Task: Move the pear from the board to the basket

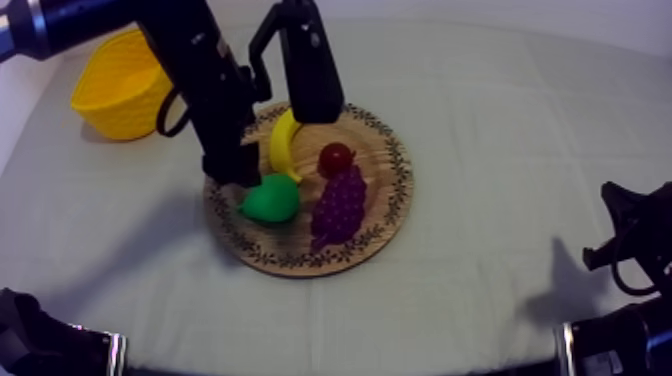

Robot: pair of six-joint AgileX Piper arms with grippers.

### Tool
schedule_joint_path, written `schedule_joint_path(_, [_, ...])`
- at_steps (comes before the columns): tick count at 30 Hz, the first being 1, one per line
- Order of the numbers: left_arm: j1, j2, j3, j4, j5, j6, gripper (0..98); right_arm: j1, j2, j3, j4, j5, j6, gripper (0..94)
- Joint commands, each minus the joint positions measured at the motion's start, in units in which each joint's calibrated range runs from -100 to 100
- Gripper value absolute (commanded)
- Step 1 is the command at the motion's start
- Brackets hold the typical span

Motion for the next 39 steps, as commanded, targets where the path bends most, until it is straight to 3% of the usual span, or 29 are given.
schedule_joint_path(1, [-0.03, 0.77, 1.04, 0.04, -1.2, 0.01, 80.3, 0.01, -0.03, -0.02, 0.0, 0.02, -0.02, 0.4])
schedule_joint_path(20, [-0.67, 13.16, 5.6, 0.79, -10.89, -0.94, 88.0, 0.01, -0.03, -0.02, 0.0, 0.02, -0.02, 0.4])
schedule_joint_path(39, [0.45, 21.04, 3.4, 2.36, -12.39, -1.34, 84.2, 0.01, -0.03, -0.02, 0.0, 0.02, -0.02, 0.4])
